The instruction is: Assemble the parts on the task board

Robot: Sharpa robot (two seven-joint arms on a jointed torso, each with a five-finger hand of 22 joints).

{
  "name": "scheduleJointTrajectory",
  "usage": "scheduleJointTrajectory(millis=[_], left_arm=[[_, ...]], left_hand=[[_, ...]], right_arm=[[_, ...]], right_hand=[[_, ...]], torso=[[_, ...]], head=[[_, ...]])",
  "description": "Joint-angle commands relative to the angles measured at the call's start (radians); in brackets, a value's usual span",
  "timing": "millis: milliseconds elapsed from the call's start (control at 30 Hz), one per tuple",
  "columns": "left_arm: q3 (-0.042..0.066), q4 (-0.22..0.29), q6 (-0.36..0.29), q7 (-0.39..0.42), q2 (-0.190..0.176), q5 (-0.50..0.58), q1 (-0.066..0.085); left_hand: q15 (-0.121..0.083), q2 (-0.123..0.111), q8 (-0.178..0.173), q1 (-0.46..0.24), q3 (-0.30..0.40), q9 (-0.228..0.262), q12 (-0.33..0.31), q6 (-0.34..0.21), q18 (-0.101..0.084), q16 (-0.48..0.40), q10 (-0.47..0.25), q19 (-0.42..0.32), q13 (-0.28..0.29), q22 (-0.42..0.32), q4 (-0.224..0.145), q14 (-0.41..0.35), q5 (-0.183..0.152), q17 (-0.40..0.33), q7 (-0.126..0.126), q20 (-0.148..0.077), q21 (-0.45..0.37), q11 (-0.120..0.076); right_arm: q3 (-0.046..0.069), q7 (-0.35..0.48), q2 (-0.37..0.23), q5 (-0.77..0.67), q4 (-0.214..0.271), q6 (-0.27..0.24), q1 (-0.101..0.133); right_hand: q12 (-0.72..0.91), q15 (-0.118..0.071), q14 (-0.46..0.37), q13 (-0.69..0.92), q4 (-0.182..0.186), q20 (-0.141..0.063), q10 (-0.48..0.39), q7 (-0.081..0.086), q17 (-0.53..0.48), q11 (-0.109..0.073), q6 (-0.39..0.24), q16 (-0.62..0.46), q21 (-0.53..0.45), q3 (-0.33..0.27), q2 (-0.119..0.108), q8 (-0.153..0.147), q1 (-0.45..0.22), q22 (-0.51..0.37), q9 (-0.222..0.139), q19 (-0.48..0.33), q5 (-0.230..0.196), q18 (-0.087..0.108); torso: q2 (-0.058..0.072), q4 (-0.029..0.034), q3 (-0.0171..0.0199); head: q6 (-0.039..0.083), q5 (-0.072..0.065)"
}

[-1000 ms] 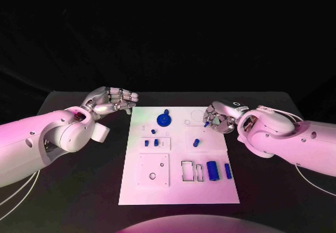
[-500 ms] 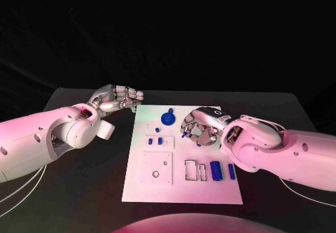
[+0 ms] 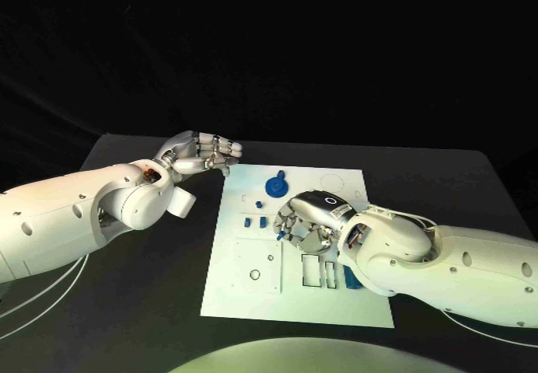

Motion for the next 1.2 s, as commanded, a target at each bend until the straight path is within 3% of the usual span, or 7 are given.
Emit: scheduleJointTrajectory(millis=[33,533,1200], left_arm=[[0.000,0.002,0.013,0.003,0.004,0.006,0.001],[0.000,0.002,0.015,0.002,0.008,0.006,0.001],[0.000,0.000,0.019,-0.002,0.010,0.006,0.001]], left_hand=[[0.000,0.011,-0.003,-0.001,-0.007,-0.001,0.004,-0.005,0.011,-0.004,-0.007,-0.007,-0.001,-0.002,0.001,-0.010,0.003,-0.002,0.006,-0.002,-0.005,-0.003],[0.001,0.012,-0.002,-0.002,-0.008,-0.001,0.004,-0.004,0.011,-0.005,-0.008,-0.008,-0.001,-0.002,0.001,-0.010,0.003,-0.002,0.006,-0.001,-0.007,-0.003],[0.001,0.012,-0.002,-0.002,-0.010,-0.001,0.005,-0.003,0.011,-0.005,-0.009,-0.008,-0.001,-0.003,0.000,-0.011,0.003,-0.003,0.006,-0.001,-0.008,-0.003]], right_arm=[[-0.001,0.004,0.012,-0.041,-0.002,0.037,-0.010],[-0.005,-0.007,0.043,-0.064,-0.012,0.063,-0.033],[-0.007,-0.010,0.050,-0.074,-0.014,0.082,-0.047]], right_hand=[[0.002,-0.008,0.037,0.001,-0.006,-0.006,0.002,0.004,0.001,-0.001,0.001,0.006,0.003,-0.001,0.006,0.001,-0.003,0.201,0.001,0.017,0.005,-0.019],[0.002,-0.007,0.037,0.001,-0.009,-0.006,0.000,0.005,0.000,0.000,-0.002,0.006,0.004,0.001,0.007,0.001,-0.005,0.201,0.003,0.017,0.005,-0.019],[0.002,-0.007,0.037,0.001,-0.010,-0.006,0.000,0.005,0.000,0.000,-0.002,0.006,0.004,0.001,0.008,0.001,-0.006,0.201,0.003,0.017,0.005,-0.019]], torso=[[0.001,0.0001,0.0004],[0.002,0.0008,0.0007],[0.002,0.0006,0.0010]], head=[[-0.006,0.009],[-0.021,0.023],[-0.028,0.028]])
